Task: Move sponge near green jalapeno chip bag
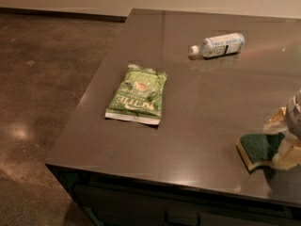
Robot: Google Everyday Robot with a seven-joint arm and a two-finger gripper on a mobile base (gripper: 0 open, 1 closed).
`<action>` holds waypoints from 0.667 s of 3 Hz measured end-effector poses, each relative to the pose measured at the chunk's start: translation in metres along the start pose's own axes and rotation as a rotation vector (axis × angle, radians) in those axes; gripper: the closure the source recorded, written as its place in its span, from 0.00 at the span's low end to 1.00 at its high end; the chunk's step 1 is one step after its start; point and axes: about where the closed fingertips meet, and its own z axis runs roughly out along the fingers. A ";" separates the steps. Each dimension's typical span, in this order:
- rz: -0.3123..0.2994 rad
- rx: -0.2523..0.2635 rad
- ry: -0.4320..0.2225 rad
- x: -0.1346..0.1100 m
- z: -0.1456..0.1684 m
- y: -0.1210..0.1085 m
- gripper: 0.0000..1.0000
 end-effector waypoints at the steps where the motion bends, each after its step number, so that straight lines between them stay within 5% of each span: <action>1: -0.004 -0.002 0.003 -0.011 -0.003 -0.007 0.62; 2: -0.020 -0.002 -0.014 -0.038 -0.001 -0.017 0.85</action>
Offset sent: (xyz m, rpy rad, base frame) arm 0.0444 0.0686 0.0085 0.0363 -0.0052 0.0466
